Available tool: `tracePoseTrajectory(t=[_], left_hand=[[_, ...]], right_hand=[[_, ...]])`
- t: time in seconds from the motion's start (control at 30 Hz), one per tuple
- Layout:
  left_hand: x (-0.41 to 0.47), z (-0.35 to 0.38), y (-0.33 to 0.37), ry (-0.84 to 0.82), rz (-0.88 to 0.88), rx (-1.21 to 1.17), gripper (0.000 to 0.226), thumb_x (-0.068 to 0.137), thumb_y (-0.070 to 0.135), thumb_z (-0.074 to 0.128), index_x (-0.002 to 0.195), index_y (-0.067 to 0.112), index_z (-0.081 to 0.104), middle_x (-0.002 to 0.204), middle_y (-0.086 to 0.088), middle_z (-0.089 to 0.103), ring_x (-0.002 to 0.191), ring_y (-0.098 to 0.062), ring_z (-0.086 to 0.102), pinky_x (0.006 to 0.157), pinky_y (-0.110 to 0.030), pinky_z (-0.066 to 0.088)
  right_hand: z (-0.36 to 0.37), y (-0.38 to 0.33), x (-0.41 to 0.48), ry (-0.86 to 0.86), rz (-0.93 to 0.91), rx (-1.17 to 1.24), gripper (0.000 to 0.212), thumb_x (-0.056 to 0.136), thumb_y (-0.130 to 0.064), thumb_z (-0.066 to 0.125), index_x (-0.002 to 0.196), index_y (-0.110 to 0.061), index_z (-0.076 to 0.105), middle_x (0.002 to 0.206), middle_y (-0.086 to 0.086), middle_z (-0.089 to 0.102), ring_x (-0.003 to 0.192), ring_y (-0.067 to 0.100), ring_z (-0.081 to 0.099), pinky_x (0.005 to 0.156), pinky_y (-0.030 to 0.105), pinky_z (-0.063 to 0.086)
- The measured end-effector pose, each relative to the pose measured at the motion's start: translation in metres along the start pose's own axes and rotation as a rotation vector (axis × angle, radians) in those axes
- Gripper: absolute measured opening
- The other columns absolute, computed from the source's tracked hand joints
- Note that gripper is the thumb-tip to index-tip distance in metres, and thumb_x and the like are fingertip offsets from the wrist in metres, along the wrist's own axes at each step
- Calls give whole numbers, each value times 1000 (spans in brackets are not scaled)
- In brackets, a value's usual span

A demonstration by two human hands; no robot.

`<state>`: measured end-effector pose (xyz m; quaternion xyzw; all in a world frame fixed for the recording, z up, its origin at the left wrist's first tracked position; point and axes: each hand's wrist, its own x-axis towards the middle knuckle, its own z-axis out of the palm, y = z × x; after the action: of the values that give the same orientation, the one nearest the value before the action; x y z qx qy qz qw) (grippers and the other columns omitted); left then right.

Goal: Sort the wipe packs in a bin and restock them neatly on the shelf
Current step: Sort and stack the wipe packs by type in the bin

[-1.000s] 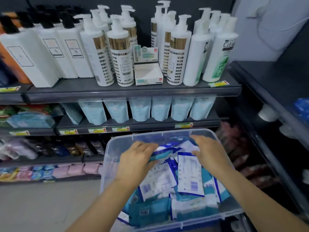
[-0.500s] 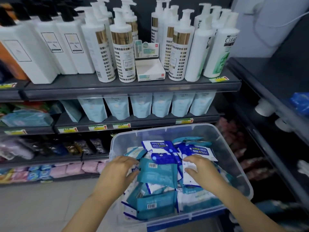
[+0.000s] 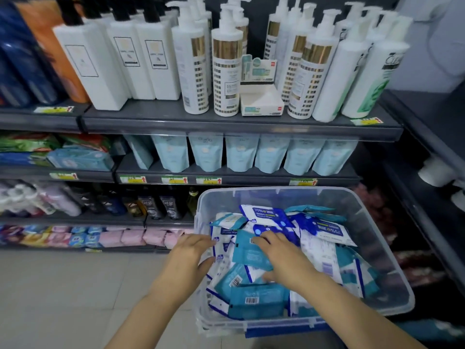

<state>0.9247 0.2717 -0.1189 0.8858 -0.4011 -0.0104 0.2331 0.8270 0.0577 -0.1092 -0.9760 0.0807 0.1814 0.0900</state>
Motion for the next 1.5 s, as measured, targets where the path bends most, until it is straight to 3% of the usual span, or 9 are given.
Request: tracePoseTrajectory(t=[0.2,0.4,0.63,0.7,0.87,1.03,1.13,1.37,1.5], left_hand=[[-4,-2,8,44,-111,-123,33,79,14,75,112,14,70,114,0,67,109,-18,57,96,-22,34],[0,0,16,83,-229,-161,32,84,21,72,115,16,68,117,3,66,113,-15,55,94,-14,29],[1,3,23,118,-243,-150,31,85,20,71,116,18,68,118,5,65,107,-3,47,94,-14,28],[3,4,25,102,-247,-115,30,82,17,73,112,16,70,114,1,67,108,-15,56,93,-19,32],[19,13,29,56,-139,-30,31,71,10,82,100,11,73,99,-4,72,93,-26,65,86,-33,48],[48,21,45,38,-113,41,36,79,18,76,114,13,68,113,-3,68,107,-26,61,90,-31,47],[61,23,52,45,-131,21,40,89,26,64,128,17,59,128,1,60,121,-19,51,99,-27,39],[47,14,33,80,-205,50,34,78,16,77,111,13,69,110,-2,70,100,-26,63,86,-35,50],[23,4,20,141,-285,26,32,74,10,80,104,9,71,103,-7,71,92,-29,65,82,-34,48]], right_hand=[[-5,16,5,-26,-70,182,74,80,-21,70,144,-24,33,138,-6,35,125,16,40,105,24,33],[-30,34,9,235,15,555,20,90,-13,59,109,-14,64,85,-5,45,80,14,47,63,18,33],[-29,50,-1,518,-139,326,34,87,-5,62,119,-15,65,98,-2,55,85,15,55,69,28,47],[-25,55,-3,454,-156,198,37,86,-6,61,121,-19,64,103,-2,57,94,19,57,68,30,47],[-8,73,-8,-17,-99,110,52,91,-29,58,140,-28,41,132,-10,41,123,11,39,98,26,38],[-16,82,-4,11,-37,284,36,92,-39,55,122,-21,61,124,-8,52,113,11,51,96,25,40],[-27,80,9,84,-9,306,39,93,-36,54,129,-20,55,128,-5,51,115,15,51,97,29,41],[-30,58,62,20,52,315,66,86,-41,63,142,-18,35,141,1,40,123,21,44,99,33,41],[-19,50,75,40,83,208,50,92,-41,53,136,-18,45,135,5,47,119,25,50,95,36,44]])
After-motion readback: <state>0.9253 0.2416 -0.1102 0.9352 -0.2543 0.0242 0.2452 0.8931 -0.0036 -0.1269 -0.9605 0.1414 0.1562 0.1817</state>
